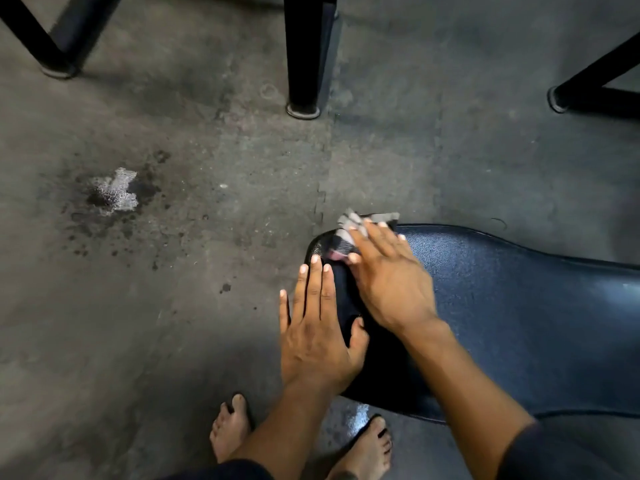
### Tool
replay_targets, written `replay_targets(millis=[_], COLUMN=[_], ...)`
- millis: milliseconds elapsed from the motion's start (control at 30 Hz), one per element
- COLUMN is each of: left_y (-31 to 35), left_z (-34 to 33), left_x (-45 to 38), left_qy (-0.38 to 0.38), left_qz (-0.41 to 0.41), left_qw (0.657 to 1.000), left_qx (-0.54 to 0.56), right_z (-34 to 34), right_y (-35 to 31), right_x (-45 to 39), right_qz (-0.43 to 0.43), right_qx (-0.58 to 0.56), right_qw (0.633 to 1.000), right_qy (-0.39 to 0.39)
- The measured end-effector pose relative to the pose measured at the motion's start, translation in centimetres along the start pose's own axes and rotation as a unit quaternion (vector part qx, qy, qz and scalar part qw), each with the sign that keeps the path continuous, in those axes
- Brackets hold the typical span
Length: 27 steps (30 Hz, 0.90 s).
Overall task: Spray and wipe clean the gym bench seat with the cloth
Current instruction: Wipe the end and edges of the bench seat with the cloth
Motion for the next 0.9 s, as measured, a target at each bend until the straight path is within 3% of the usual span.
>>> replay_targets(millis=[233,300,467,567,700,900], left_y=[0.0,0.0,0.2,0.1,0.0,-0.3], left_z=[0.3,0.3,0.4,0.4,0.5,0.4], left_x=[0.0,0.1,0.0,-0.1,0.0,0.0], left_qy=[-0.011,-0.013,-0.018,-0.017,-0.009,0.002], left_qz=[0.006,0.006,0.005,0.005,0.002,0.007], left_qw=[1.0,1.0,1.0,1.0,1.0,0.999], left_qx=[-0.003,-0.002,-0.005,-0.002,0.007,0.033], right_z=[4.2,3.8,-0.1,-1.7,-1.7,-2.0], right_y=[9.9,8.5,0.0,-0.4,3.9,8.0], right_x=[0.2,-1.4,-2.3,-0.1,6.5,14.1], right_qz=[-0.228,-0.208,-0.012,0.025,-0.002,-0.196], right_qx=[-0.011,0.015,0.039,0.017,-0.024,-0.061], right_qw=[0.971,0.977,0.999,1.0,0.998,0.967], right_qy=[0.064,0.053,0.016,0.007,0.052,0.152])
Point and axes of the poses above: each hand's wrist, its own x-axis away from the middle knuckle, its own z-axis out of the back of the hand, y = z × x, the point moved 4 cm from there along -x, towards the middle knuckle, and after that the axes turned 7 degrees about -x, right-handed, at the moved point
